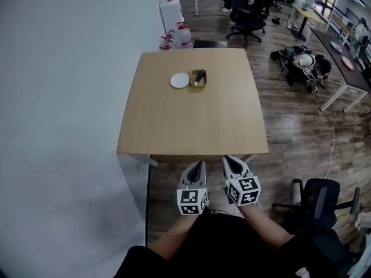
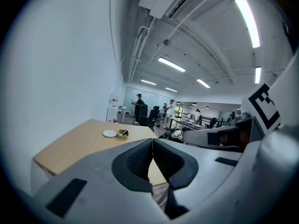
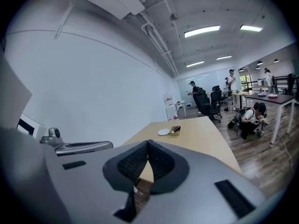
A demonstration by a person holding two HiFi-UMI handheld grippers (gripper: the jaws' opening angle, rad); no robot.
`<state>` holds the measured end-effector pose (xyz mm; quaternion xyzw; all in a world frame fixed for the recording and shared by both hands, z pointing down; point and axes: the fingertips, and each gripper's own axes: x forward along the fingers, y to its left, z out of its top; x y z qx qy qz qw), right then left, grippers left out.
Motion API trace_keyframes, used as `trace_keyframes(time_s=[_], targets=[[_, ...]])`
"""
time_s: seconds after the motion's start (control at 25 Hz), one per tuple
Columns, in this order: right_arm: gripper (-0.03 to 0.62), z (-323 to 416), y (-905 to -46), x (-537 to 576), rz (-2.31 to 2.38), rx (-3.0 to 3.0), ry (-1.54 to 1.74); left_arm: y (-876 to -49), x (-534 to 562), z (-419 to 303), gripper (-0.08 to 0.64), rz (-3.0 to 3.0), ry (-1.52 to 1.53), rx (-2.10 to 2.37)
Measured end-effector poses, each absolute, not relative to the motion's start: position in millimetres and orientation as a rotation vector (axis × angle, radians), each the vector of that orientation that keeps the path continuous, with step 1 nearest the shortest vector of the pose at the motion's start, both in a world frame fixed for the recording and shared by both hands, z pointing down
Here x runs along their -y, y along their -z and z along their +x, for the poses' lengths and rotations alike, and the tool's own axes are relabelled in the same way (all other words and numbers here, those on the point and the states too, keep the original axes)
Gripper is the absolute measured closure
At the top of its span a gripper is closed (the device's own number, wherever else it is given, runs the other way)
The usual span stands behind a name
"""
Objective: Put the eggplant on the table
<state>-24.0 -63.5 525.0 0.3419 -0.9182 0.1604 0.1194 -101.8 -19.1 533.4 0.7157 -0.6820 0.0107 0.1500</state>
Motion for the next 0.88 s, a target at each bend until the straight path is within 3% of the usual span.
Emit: trace_keyframes(time_s=[0.88], targets=[[0.532,166,-523,-84,1.021,2.738,-0.398,-524,-128,86,0.545,2.063,-0.078,2.059]])
